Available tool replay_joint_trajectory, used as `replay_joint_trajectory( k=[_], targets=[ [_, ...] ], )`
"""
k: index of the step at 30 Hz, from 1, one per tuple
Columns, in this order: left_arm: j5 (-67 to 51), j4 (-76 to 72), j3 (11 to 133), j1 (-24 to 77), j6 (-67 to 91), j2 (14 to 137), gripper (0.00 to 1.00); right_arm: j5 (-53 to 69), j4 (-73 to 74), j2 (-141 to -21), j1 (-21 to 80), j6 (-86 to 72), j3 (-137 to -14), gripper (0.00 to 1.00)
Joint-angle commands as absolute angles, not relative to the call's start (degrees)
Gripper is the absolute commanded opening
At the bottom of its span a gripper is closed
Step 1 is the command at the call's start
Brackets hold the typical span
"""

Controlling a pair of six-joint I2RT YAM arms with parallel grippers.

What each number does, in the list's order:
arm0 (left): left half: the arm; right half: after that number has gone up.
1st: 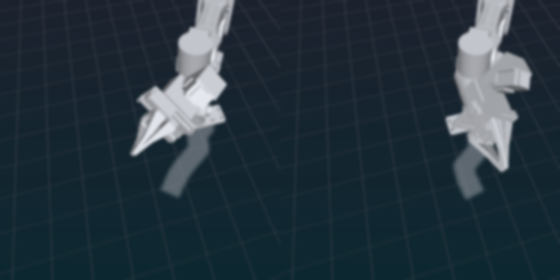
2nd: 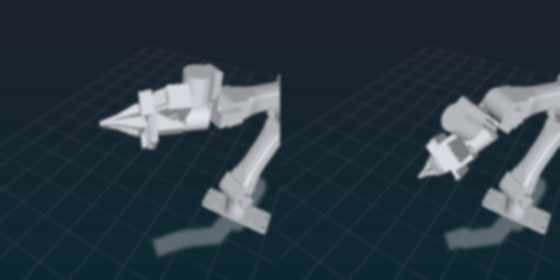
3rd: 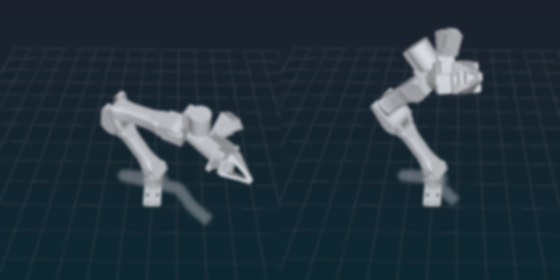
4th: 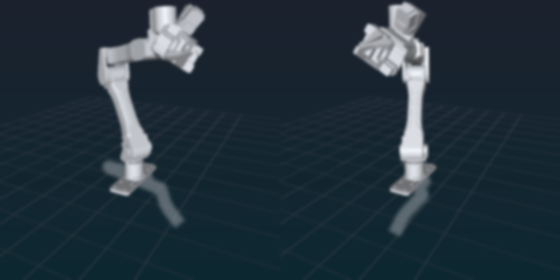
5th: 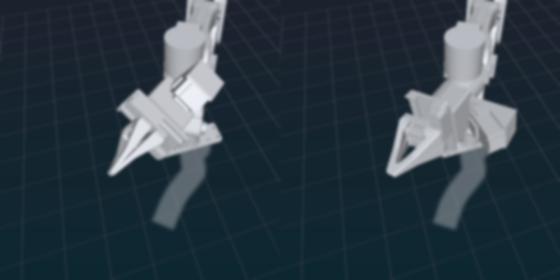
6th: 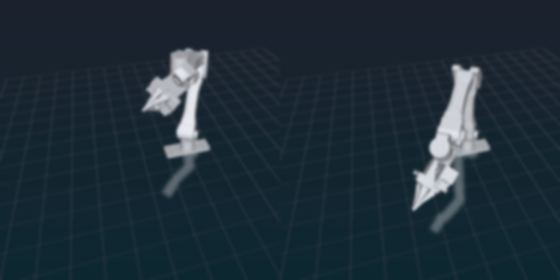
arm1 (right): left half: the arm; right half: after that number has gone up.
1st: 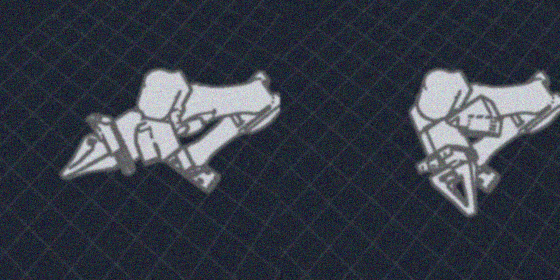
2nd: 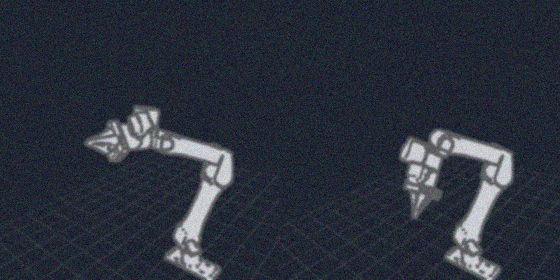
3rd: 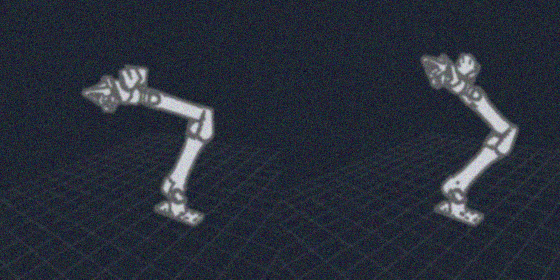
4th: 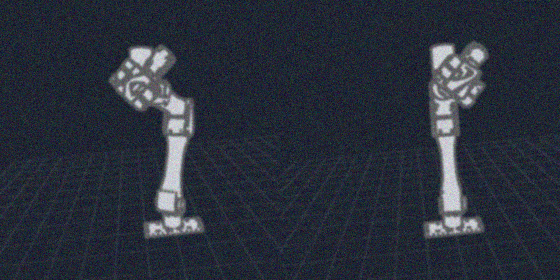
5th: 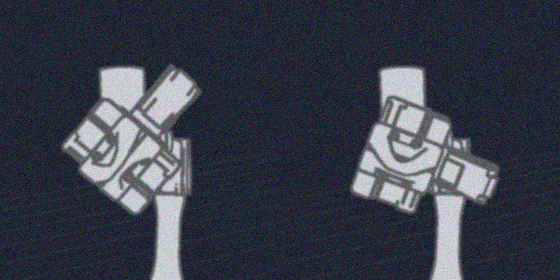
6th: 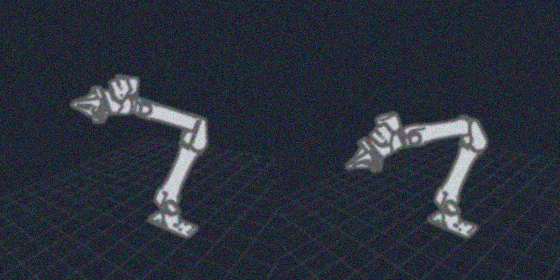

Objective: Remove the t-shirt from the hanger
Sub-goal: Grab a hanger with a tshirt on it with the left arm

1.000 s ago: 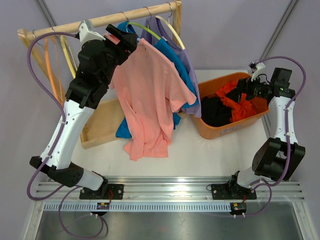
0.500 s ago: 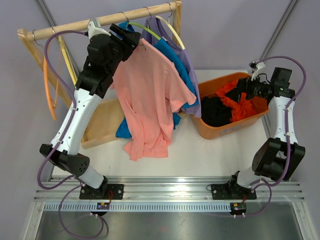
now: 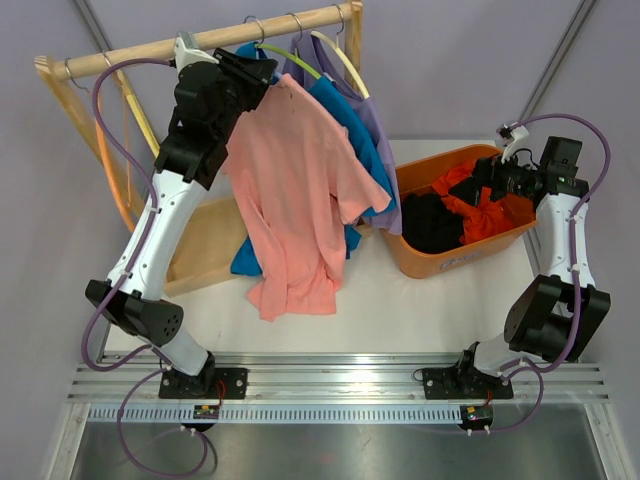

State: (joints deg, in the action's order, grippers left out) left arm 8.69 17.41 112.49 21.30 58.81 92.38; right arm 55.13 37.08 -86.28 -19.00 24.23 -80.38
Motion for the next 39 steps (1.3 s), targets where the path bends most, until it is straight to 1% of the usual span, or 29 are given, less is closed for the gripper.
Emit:
replay_joint_trajectory(
  k=[1, 4, 5, 7, 8, 20, 26, 35, 38, 39],
  targets=[
    [5.6, 10.8, 112.0, 20.5, 61.0, 92.5, 0.22, 57.0, 35.5, -84.3, -18.5, 24.5, -80.2, 1.0],
    [5.2, 9.6, 109.6, 20.4, 61.7, 91.6, 0.16, 57.2, 35.4, -84.4, -18.5, 24.5, -80.2, 0.99],
    [5.0, 8.8, 109.0, 20.3, 62.0, 90.9, 0.11, 57.3, 35.3, -84.4, -18.5, 24.5, -80.3, 0.99],
    [4.7, 8.0, 107.2, 20.1, 62.3, 90.3, 0.06, 57.5, 35.2, -84.5, -18.4, 24.5, -80.4, 0.99],
    [4.6, 7.2, 106.9, 20.0, 62.6, 89.7, 0.0, 57.6, 35.2, -84.5, -18.4, 24.5, -80.4, 0.99],
    [0.3, -1.4, 105.1, 18.9, 63.4, 86.7, 0.0, 57.8, 35.9, -84.1, -18.3, 25.1, -80.3, 0.99],
    [-4.3, -2.7, 105.2, 18.6, 63.2, 85.6, 0.0, 59.0, 36.7, -84.1, -18.0, 26.1, -80.7, 0.99],
    [-8.7, -5.4, 101.4, 18.5, 63.6, 82.5, 0.0, 59.8, 38.3, -83.9, -17.7, 27.8, -81.7, 0.99],
    [-10.9, -5.5, 98.9, 18.5, 63.5, 80.5, 0.0, 63.2, 45.6, -83.9, -17.7, 33.4, -83.5, 1.0],
    [-12.4, -5.5, 98.2, 18.5, 63.4, 79.3, 0.0, 64.5, 48.2, -83.8, -17.6, 38.9, -84.1, 0.99]
  ],
)
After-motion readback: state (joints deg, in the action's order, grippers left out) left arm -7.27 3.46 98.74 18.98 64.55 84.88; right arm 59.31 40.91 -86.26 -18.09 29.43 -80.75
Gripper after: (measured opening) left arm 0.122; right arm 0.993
